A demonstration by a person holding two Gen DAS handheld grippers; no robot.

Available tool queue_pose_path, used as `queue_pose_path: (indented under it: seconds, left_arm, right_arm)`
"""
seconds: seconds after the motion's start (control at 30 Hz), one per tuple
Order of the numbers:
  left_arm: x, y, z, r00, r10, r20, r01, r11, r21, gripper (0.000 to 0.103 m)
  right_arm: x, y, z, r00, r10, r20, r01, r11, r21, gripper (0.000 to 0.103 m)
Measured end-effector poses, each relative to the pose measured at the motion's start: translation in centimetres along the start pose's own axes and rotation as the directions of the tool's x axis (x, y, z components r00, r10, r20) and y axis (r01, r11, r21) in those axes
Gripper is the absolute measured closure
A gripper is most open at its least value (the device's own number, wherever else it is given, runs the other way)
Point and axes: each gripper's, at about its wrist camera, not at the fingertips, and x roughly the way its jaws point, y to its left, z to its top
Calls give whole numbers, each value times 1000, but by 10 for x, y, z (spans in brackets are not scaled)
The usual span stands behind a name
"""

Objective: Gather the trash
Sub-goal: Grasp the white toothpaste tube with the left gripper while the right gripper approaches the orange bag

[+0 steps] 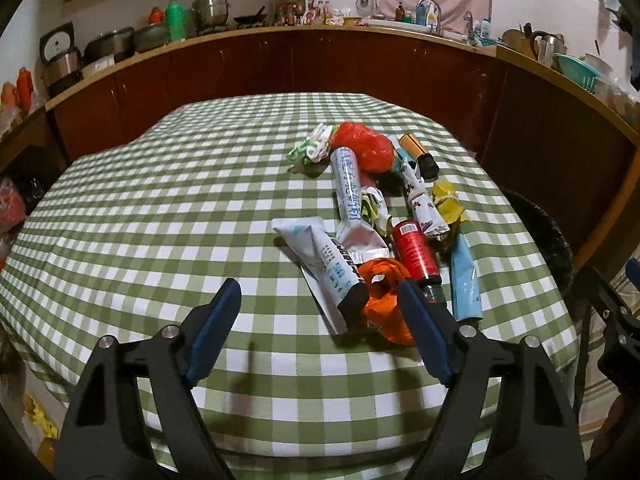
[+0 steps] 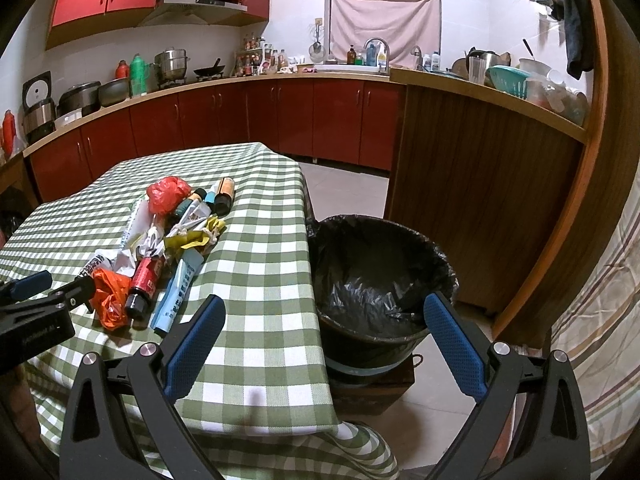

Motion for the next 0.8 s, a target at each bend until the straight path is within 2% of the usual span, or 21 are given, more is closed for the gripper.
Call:
queue_pose_path:
  seconds: [0.2, 0.33, 0.5, 0.6, 0.8]
  left_arm:
    - [3, -12, -1, 1000, -24, -4, 24, 999, 39, 24]
    - [4, -1, 1, 1000, -19, -19, 19, 1000, 3, 24]
    - [1, 7, -3, 1000, 13, -15, -13, 999, 30, 24]
    - [1, 16, -3, 999, -2, -36, 1, 1000, -4, 24]
    - [-6, 21, 0, 1000, 5, -9, -5, 1000, 2, 24]
  right_arm:
    - [4, -2, -2, 1000, 1, -14, -1, 1000, 3, 6]
    - [4, -5, -2, 1000, 3, -15, -3, 1000, 11, 6]
    - [7, -6, -2, 1000, 8, -26, -8, 1000, 13, 6]
    - [7, -6, -2, 1000, 7, -28, -7, 1000, 11, 6]
    - [6, -4, -2, 1000, 8, -27, -8, 1000, 4, 6]
